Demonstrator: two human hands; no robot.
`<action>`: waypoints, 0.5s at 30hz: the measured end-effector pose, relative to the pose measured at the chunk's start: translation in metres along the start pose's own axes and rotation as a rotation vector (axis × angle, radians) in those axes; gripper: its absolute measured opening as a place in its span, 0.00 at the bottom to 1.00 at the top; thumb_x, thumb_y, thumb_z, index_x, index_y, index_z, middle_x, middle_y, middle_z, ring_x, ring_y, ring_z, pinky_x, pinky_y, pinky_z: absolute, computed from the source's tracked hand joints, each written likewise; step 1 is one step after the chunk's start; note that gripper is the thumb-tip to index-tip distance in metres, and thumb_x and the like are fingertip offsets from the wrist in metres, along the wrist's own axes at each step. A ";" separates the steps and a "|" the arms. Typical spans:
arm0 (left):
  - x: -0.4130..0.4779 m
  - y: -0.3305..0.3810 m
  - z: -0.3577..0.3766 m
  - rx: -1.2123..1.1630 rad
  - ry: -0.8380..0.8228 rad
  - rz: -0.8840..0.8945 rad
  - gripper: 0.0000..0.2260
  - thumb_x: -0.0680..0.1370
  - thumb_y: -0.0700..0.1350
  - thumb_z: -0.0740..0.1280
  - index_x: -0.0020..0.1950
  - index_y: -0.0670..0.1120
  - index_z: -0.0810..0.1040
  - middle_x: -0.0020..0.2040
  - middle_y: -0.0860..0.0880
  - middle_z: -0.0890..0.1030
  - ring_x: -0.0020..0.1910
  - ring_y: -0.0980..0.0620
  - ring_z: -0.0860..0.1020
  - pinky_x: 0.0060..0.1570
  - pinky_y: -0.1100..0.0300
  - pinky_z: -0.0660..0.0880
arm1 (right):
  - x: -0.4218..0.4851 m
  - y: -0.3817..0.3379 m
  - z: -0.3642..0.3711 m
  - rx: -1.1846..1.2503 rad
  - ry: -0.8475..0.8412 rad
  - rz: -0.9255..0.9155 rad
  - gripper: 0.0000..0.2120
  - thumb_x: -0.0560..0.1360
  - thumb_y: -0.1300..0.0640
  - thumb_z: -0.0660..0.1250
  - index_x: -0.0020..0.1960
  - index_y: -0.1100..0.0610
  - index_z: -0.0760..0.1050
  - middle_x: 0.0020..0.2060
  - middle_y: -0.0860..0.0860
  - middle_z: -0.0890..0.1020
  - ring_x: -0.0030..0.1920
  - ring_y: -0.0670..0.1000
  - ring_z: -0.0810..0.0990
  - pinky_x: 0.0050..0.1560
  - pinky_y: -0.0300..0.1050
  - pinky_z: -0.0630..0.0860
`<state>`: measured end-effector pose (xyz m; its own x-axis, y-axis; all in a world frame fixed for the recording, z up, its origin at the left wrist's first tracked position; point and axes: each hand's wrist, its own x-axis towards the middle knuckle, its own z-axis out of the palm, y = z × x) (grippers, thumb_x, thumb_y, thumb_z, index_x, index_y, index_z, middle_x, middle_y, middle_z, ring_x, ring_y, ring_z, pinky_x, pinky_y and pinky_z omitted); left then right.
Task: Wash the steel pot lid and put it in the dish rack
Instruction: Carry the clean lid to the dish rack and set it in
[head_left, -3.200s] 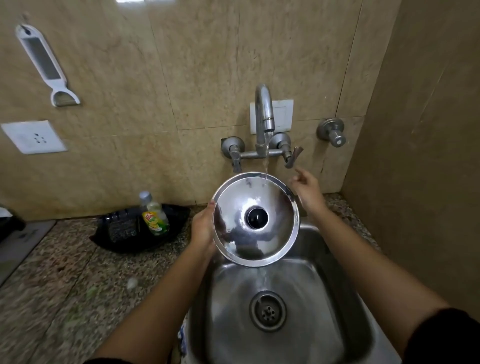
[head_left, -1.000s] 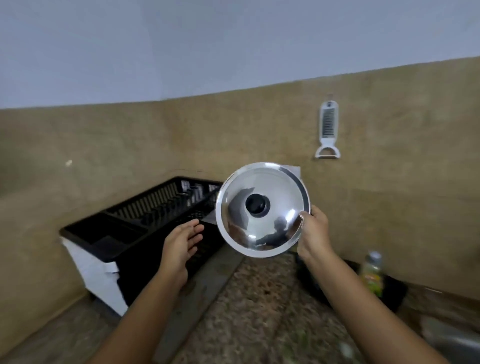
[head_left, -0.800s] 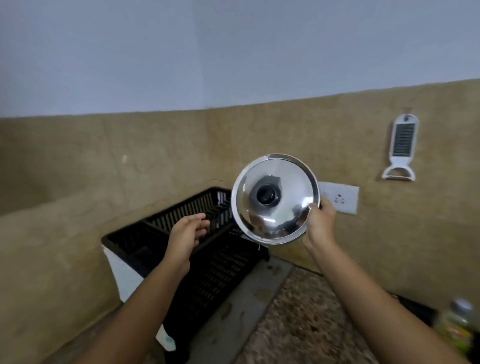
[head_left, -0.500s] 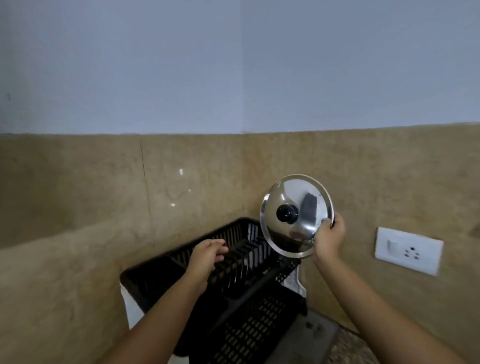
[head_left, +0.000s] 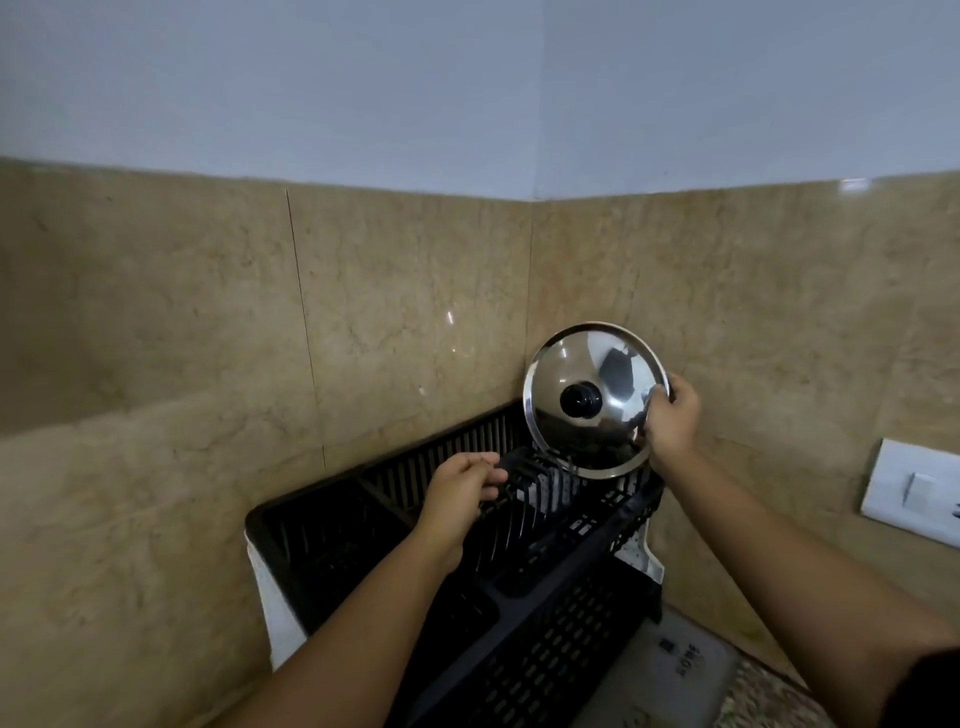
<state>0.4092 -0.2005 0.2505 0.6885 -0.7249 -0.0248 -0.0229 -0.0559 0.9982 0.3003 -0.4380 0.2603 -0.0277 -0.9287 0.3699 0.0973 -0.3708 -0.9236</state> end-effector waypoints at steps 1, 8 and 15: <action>0.001 -0.002 0.000 -0.002 -0.003 -0.009 0.11 0.81 0.44 0.57 0.58 0.48 0.77 0.53 0.49 0.82 0.48 0.54 0.77 0.40 0.64 0.69 | 0.003 0.007 0.002 -0.005 -0.011 0.010 0.13 0.76 0.67 0.57 0.53 0.64 0.78 0.42 0.57 0.79 0.43 0.54 0.77 0.46 0.47 0.73; 0.007 -0.004 -0.002 -0.040 0.002 -0.011 0.11 0.80 0.43 0.58 0.58 0.48 0.78 0.47 0.52 0.82 0.44 0.55 0.77 0.41 0.64 0.70 | 0.007 0.024 0.003 -0.031 -0.031 0.087 0.12 0.75 0.67 0.56 0.49 0.60 0.77 0.35 0.53 0.77 0.32 0.50 0.74 0.37 0.44 0.73; 0.005 -0.004 -0.002 -0.023 0.001 0.012 0.10 0.80 0.44 0.58 0.57 0.49 0.77 0.49 0.52 0.82 0.43 0.56 0.76 0.41 0.64 0.70 | 0.006 0.031 0.000 -0.059 -0.012 0.123 0.12 0.76 0.66 0.55 0.53 0.64 0.76 0.41 0.58 0.78 0.41 0.57 0.76 0.41 0.52 0.76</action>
<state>0.4139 -0.2022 0.2466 0.6892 -0.7244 -0.0125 -0.0144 -0.0309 0.9994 0.3027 -0.4555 0.2338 -0.0075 -0.9671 0.2544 0.0406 -0.2544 -0.9662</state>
